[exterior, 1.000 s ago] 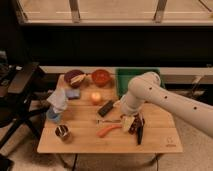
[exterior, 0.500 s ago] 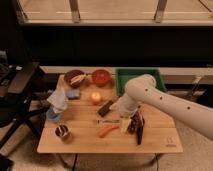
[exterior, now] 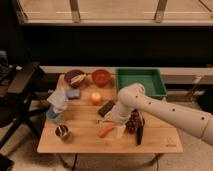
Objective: Place pepper in red bowl
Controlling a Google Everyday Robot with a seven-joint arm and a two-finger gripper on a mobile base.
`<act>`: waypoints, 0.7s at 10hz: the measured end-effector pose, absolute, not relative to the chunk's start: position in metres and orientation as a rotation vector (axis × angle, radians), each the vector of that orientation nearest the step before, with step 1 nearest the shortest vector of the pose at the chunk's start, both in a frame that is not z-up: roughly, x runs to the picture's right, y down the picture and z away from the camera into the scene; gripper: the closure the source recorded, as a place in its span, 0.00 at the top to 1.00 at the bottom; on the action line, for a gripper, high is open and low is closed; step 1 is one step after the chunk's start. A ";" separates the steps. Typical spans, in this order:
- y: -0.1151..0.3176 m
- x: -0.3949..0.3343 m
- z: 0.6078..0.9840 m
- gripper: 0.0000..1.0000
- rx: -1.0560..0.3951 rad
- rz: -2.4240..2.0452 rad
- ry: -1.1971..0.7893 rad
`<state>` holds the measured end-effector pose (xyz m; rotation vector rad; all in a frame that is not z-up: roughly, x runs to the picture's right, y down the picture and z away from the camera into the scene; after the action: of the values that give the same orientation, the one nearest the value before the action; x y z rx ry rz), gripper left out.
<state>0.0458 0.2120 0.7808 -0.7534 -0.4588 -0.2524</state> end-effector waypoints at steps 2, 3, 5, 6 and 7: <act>0.231 0.046 0.794 0.80 -0.807 -0.240 -0.447; 0.235 0.048 0.797 0.80 -0.822 -0.228 -0.441; 0.244 0.051 0.797 0.78 -0.847 -0.205 -0.436; 0.247 0.051 0.797 0.72 -0.856 -0.201 -0.436; 0.251 0.051 0.796 0.60 -0.863 -0.200 -0.438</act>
<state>0.0512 0.2507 0.7963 -0.8632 -0.4382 -0.1999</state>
